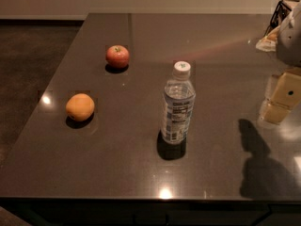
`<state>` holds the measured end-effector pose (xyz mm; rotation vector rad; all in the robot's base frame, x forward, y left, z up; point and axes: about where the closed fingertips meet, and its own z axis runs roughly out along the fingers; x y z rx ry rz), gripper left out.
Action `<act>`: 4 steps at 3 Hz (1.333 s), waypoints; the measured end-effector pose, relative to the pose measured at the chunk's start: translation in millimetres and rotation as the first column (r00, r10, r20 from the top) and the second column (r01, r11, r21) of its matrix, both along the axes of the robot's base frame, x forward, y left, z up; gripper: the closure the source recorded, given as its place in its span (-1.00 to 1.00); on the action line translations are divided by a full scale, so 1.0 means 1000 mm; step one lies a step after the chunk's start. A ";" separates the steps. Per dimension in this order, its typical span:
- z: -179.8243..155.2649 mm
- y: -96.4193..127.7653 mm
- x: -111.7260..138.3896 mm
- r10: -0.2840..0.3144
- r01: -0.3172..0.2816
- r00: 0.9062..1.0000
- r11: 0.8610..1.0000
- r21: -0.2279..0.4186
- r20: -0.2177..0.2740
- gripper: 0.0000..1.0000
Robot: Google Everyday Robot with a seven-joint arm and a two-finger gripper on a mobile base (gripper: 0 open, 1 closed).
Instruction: Knock blue plastic bottle over
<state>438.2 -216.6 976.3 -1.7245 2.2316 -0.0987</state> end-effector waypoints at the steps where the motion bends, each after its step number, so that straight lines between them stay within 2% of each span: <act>1: 0.000 0.000 0.000 0.000 0.000 1.000 1.000 0.000 0.000 -1.00; 2: 0.001 0.006 0.001 -0.003 0.004 1.000 0.999 0.046 -0.008 -1.00; 3: -0.002 0.031 -0.001 0.001 0.001 1.000 0.988 0.156 -0.015 -1.00; 4: -0.003 0.068 -0.004 0.020 -0.023 1.000 0.960 0.280 0.014 -1.00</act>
Offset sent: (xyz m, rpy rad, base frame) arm 0.0025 0.0163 -0.0009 0.1314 0.0476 -0.0090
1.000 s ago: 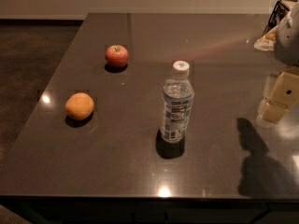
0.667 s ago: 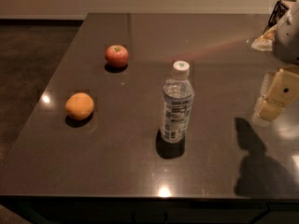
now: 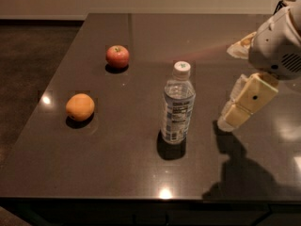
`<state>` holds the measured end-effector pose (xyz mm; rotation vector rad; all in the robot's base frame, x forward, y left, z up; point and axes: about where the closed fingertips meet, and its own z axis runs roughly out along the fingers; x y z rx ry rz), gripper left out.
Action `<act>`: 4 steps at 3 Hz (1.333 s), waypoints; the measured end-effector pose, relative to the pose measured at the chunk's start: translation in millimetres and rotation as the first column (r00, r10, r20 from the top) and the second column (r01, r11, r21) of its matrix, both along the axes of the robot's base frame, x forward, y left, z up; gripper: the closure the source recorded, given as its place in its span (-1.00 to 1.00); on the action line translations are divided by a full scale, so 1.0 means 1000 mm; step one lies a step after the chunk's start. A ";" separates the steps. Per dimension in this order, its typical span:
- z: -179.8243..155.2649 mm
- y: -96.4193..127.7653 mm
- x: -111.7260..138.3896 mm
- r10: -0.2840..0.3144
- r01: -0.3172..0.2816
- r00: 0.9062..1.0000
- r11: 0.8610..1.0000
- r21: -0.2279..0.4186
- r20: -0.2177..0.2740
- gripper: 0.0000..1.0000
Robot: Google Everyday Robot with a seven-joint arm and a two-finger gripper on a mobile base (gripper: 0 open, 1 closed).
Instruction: Knock blue plastic bottle over
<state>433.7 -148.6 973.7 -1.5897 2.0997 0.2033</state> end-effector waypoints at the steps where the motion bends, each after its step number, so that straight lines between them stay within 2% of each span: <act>1: -0.006 0.036 0.000 0.022 -0.025 0.999 0.995 0.100 0.034 -1.00; 2: -0.015 0.062 0.002 0.039 -0.046 0.998 0.982 0.185 0.045 -1.00; 3: -0.025 0.079 0.004 0.054 -0.062 0.998 0.962 0.267 0.034 -1.00; 4: -0.030 0.086 0.005 0.059 -0.067 0.998 0.937 0.342 0.034 -1.00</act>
Offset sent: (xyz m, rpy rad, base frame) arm 0.0065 0.0902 -0.0277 0.3020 -0.0414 0.0636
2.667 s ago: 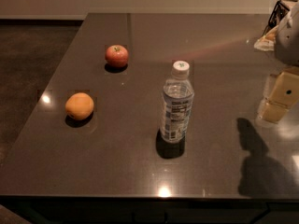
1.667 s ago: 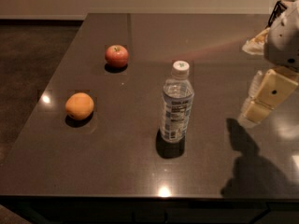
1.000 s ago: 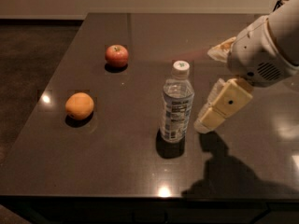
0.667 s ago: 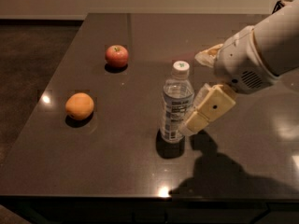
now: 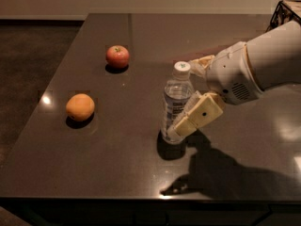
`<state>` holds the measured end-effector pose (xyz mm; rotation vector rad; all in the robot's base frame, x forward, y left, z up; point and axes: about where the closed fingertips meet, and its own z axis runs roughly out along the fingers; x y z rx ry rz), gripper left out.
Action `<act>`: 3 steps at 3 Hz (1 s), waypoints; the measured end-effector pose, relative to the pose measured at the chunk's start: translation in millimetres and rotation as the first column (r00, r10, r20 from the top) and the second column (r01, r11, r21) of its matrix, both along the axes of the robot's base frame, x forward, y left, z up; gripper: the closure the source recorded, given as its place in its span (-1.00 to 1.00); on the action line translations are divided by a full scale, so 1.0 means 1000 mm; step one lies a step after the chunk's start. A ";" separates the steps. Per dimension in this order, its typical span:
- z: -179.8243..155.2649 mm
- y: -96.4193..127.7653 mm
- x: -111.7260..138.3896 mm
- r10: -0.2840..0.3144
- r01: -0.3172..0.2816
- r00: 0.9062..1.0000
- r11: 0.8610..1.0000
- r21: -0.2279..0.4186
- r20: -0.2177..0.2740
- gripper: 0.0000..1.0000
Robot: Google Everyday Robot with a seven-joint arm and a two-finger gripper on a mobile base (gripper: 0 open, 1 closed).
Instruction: Knock blue plastic bottle over
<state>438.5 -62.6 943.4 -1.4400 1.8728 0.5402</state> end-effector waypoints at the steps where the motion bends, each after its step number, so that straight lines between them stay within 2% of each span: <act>1: -0.002 0.004 0.001 -0.002 0.001 1.000 0.998 0.069 0.011 -1.00; 2: -0.001 0.009 0.002 -0.001 -0.002 1.000 0.993 0.122 0.023 -0.68; 3: -0.002 0.016 0.000 0.008 -0.012 1.000 0.988 0.152 0.028 -0.22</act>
Offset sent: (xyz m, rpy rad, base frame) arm 0.0051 0.0117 -0.0051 0.1970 -0.0283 -0.0013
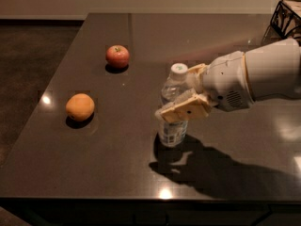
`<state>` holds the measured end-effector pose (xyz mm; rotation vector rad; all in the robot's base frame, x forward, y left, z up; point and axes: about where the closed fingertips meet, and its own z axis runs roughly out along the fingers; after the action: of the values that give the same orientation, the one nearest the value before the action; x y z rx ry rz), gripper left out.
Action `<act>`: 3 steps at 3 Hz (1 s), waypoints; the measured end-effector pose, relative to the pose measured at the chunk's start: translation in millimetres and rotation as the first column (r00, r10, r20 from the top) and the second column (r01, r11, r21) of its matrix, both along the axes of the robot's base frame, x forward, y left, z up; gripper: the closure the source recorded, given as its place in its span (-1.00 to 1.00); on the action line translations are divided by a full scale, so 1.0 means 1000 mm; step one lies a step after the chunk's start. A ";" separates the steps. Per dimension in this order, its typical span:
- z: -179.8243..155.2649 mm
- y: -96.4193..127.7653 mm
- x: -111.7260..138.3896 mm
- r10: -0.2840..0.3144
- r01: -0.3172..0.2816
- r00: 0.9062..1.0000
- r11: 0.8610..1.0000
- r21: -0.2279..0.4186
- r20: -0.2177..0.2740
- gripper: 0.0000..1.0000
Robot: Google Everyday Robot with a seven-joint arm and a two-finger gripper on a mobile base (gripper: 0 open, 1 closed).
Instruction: Knock blue plastic bottle over
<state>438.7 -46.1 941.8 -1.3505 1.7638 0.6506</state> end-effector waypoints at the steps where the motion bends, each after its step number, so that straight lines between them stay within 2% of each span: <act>1: 0.006 0.001 0.000 -0.005 0.005 1.000 0.999 0.035 0.002 0.26; 2: 0.023 -0.011 0.004 -0.018 0.018 1.000 1.000 -0.014 -0.015 0.71; 3: 0.035 -0.031 0.008 -0.052 0.041 0.996 0.989 -0.145 -0.074 1.00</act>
Offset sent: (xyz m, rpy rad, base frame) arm 0.0146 -0.0455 0.0312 -0.1260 0.1084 -0.0866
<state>446.5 -77.3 976.7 -1.3921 1.9298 0.5664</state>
